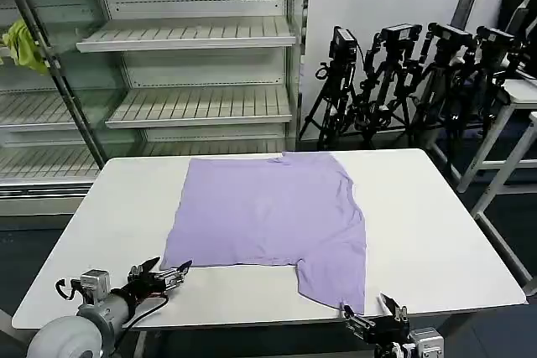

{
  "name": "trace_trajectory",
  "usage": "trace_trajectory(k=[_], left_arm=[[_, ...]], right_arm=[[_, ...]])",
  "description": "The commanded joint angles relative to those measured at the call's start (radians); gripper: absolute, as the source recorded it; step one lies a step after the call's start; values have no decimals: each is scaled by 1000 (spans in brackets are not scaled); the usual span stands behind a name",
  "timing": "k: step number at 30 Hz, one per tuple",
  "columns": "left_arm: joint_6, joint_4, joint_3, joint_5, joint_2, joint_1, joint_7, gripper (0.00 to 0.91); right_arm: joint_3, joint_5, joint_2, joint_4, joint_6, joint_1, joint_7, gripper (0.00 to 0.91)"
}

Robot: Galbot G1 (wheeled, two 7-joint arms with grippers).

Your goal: Fold and organize the clothes.

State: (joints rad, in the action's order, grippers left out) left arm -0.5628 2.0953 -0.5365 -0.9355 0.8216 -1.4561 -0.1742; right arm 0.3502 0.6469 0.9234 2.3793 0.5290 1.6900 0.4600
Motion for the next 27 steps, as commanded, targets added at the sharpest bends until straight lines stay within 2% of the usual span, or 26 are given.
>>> trace_trajectory(k=[1,7,8,9,10,11,13,14,15,17,19,27], left_arm=[[4,-40,13,19,0,14,4,907],[7,-47,24,36,4,5,13,907],[7,-47,24,36,4,5,13,836],[7,-46,24,36,3,4,13,806],[7,-44,24,36,3,4,14,715],[7,-44,24,37,3,3,14,665],[7,-40,22,38,3,0,15,524],[8,-40,22,38,3,0,15,383],[8,-38,21,39,4,0,15,302],[9,-37,20,39,4,-2,16,191],[10,-36,19,39,5,-4,16,131],[15,-36,25,57,16,-15,24,60]], right_arm=[[-17,-5,6,-10,0,-13,0,907],[-32,-15,5,-12,0,-14,-4,907],[-33,-15,5,-12,1,-15,-4,907],[-34,-15,6,-12,1,-15,-5,907],[-35,-16,7,-12,2,-15,-6,907],[-36,-16,7,-12,2,-15,-7,907],[-36,-20,7,-12,2,-13,-9,756],[-36,-20,8,-12,2,-12,-10,635],[-36,-24,8,-12,2,-9,-11,544],[-35,-30,8,-11,1,-4,-15,333],[-31,-35,9,-10,1,2,-18,252],[-28,-49,11,-5,-1,14,-24,30]])
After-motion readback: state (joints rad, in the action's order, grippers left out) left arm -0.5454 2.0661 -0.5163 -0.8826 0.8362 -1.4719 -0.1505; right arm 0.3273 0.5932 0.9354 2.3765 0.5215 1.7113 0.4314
